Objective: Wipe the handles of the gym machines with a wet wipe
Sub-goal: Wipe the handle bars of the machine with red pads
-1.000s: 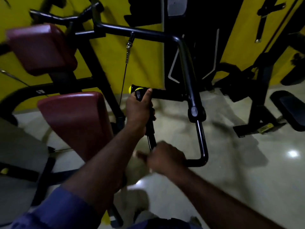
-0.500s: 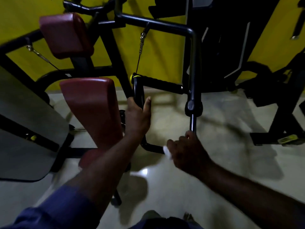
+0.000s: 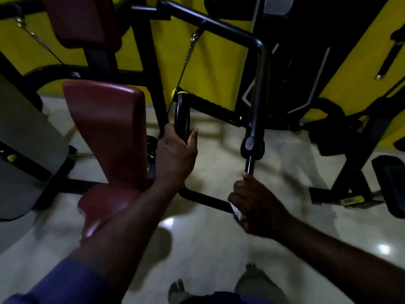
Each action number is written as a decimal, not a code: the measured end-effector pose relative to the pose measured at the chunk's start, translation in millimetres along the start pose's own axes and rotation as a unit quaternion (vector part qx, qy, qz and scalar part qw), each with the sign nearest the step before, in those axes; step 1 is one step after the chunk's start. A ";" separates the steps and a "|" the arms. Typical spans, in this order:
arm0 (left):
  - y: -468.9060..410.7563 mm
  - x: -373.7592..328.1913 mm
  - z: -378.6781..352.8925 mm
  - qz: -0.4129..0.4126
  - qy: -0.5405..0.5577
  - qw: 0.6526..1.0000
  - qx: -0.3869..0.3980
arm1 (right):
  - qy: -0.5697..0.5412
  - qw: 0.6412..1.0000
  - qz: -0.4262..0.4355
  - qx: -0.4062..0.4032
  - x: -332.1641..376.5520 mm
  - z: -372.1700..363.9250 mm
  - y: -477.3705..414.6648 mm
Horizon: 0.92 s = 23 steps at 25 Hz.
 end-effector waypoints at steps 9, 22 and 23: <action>15.6 -6.9 -3.3 0.060 -0.161 0.982 -0.073 | -0.088 0.993 0.047 -0.059 -40.9 -6.0 -4.6; 138.4 5.7 -7.5 0.202 -0.182 0.962 -0.025 | -0.184 0.938 0.292 0.043 -60.6 10.9 -10.9; 139.9 9.0 -2.4 0.194 -0.167 0.967 -0.011 | -0.223 0.926 0.291 0.089 -65.9 15.3 -25.2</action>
Point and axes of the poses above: each hand's wrist, its own y-axis away from the middle knuckle, its own z-axis out of the back of the hand, x = y × z, the point moved 1 cm from there along -y, towards the middle knuckle, and after that the axes turned 2 degrees about x, right-handed, at the moved point
